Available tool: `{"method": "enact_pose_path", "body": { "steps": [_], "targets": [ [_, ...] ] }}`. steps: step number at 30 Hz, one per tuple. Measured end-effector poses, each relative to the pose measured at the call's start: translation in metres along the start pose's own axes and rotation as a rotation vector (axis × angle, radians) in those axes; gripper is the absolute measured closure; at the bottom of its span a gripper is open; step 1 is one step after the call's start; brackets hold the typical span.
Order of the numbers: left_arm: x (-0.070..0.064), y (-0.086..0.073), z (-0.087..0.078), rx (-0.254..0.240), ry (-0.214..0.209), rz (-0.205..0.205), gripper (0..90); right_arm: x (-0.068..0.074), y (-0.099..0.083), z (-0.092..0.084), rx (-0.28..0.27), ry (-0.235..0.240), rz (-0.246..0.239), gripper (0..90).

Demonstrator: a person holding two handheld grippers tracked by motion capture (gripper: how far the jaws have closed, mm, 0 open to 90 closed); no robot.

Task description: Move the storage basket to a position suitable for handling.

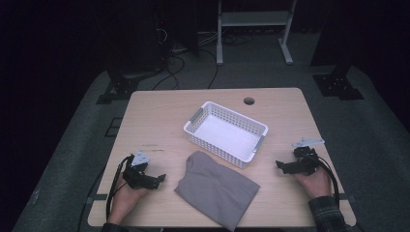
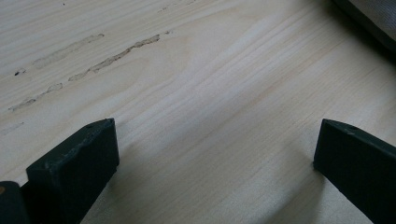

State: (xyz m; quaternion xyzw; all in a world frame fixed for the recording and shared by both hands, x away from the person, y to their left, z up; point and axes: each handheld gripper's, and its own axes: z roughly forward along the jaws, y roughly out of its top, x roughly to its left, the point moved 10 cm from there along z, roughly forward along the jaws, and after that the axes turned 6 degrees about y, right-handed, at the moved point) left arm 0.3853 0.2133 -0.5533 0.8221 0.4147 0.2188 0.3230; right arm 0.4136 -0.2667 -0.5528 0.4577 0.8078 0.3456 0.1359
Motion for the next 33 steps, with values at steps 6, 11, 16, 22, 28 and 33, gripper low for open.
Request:
{"method": "enact_pose_path", "body": {
  "steps": [6, 11, 16, 22, 28, 33],
  "targets": [
    [0.0, 0.0, 0.0, 0.0, 0.0, -0.001, 0.0, 0.01, 0.01, -0.012, -0.025, 0.028, -0.007, 6.6],
    [0.0, 0.0, 0.0, 0.0, 0.002, -0.002, 0.0, 0.018, 0.017, -0.021, -0.036, 0.058, -0.013, 7.0],
    [0.0, 0.001, 0.0, -0.001, 0.003, -0.003, 0.0, 0.024, 0.026, -0.031, -0.062, 0.09, -0.027, 13.1],
    [0.0, 0.0, 0.0, -0.001, 0.003, -0.003, 0.0, 0.039, 0.042, -0.039, -0.08, 0.137, -0.056, 13.7],
    [0.0, 0.001, 0.0, -0.001, 0.003, -0.004, 0.0, 0.056, 0.059, -0.043, -0.094, 0.166, -0.099, 13.8],
    [0.0, 0.001, 0.0, -0.001, 0.002, -0.004, 0.0, 0.069, 0.069, -0.044, -0.105, 0.202, -0.108, 14.2]
  ]
}}
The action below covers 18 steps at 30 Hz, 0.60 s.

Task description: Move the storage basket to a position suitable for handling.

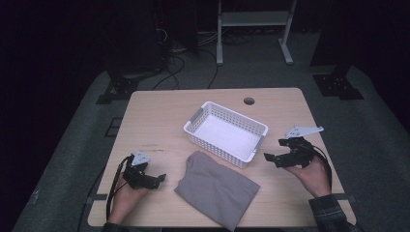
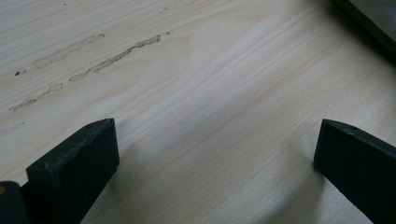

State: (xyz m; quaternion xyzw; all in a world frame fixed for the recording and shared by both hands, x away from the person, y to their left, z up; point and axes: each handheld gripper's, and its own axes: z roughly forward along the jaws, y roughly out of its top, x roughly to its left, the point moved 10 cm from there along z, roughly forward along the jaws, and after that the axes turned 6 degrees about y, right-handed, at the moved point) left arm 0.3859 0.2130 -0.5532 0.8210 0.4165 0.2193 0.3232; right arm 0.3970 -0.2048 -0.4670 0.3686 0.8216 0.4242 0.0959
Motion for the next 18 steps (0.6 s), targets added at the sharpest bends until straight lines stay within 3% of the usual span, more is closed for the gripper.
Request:
{"method": "enact_pose_path", "body": {
  "steps": [7, 18],
  "targets": [
    [0.0, 0.0, 0.0, 0.0, 0.0, 0.0, 0.0, 0.015, 0.016, 0.01, -0.013, 0.048, -0.024, 16.7],
    [0.0, 0.0, 0.0, 0.0, 0.0, 0.0, 0.0, 0.041, 0.034, 0.033, -0.014, 0.124, -0.082, 31.5]
  ]
}}
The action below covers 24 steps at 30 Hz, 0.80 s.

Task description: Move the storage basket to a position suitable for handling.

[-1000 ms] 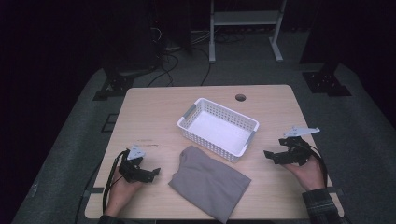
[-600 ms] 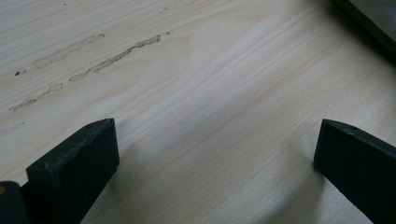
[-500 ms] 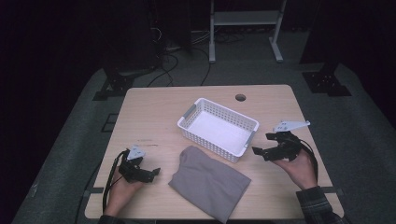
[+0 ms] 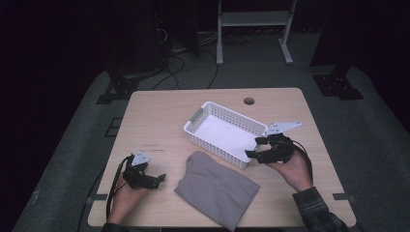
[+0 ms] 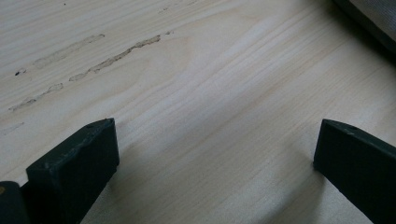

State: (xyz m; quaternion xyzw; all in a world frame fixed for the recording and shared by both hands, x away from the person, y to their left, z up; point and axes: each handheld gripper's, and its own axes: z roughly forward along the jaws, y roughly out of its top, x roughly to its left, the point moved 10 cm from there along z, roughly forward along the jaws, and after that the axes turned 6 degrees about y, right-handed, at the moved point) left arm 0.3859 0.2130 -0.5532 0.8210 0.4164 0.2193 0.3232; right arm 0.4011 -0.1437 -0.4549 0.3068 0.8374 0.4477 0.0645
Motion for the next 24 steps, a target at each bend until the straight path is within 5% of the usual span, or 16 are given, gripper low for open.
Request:
{"method": "enact_pose_path", "body": {
  "steps": [14, 24],
  "targets": [
    [0.0, 0.0, 0.0, 0.0, 0.0, 0.0, 0.0, 0.026, 0.017, 0.044, 0.035, 0.096, -0.058, 49.3],
    [0.0, 0.0, 0.0, -0.002, 0.0, -0.003, 0.0, 0.033, 0.023, 0.069, 0.084, 0.099, -0.078, 60.0]
  ]
}}
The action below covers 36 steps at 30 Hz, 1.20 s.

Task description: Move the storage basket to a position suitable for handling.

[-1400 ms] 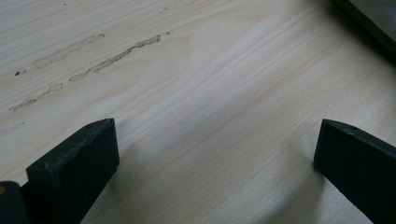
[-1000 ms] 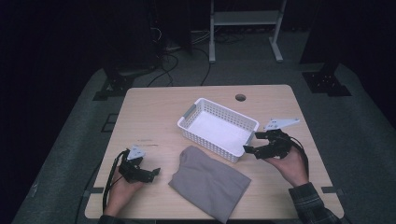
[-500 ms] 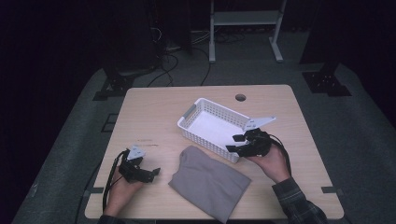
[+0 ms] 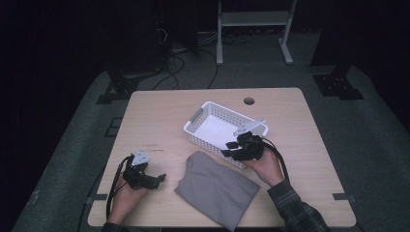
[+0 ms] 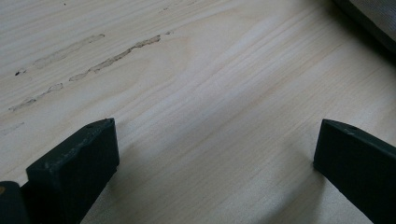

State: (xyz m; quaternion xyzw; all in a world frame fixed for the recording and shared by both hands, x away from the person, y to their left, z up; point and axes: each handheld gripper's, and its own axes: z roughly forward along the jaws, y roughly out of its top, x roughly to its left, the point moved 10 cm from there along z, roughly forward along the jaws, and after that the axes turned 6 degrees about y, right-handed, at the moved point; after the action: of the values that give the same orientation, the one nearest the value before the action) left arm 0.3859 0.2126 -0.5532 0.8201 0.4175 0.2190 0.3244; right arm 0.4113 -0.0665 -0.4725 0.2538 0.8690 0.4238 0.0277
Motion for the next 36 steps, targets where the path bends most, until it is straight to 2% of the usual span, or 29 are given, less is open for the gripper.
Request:
{"method": "enact_pose_path", "body": {
  "steps": [12, 15, 17, 25, 36],
  "targets": [
    [0.0, 0.0, 0.0, 0.0, 0.0, 0.0, 0.0, -0.003, -0.003, 0.017, 0.062, -0.027, -0.001, 76.2],
    [0.0, 0.0, 0.0, 0.0, 0.001, 0.0, 0.0, -0.005, -0.006, 0.019, 0.08, -0.051, -0.005, 81.3],
    [0.0, 0.0, 0.0, 0.0, 0.0, 0.0, 0.0, -0.005, -0.006, 0.018, 0.077, -0.049, 0.001, 81.7],
    [0.0, 0.0, 0.0, 0.0, 0.0, -0.001, 0.0, -0.007, -0.008, 0.013, 0.091, -0.09, -0.025, 84.3],
    [0.0, 0.0, 0.0, -0.001, 0.001, -0.002, 0.0, -0.011, -0.011, -0.001, 0.086, -0.099, -0.02, 84.6]
  ]
}}
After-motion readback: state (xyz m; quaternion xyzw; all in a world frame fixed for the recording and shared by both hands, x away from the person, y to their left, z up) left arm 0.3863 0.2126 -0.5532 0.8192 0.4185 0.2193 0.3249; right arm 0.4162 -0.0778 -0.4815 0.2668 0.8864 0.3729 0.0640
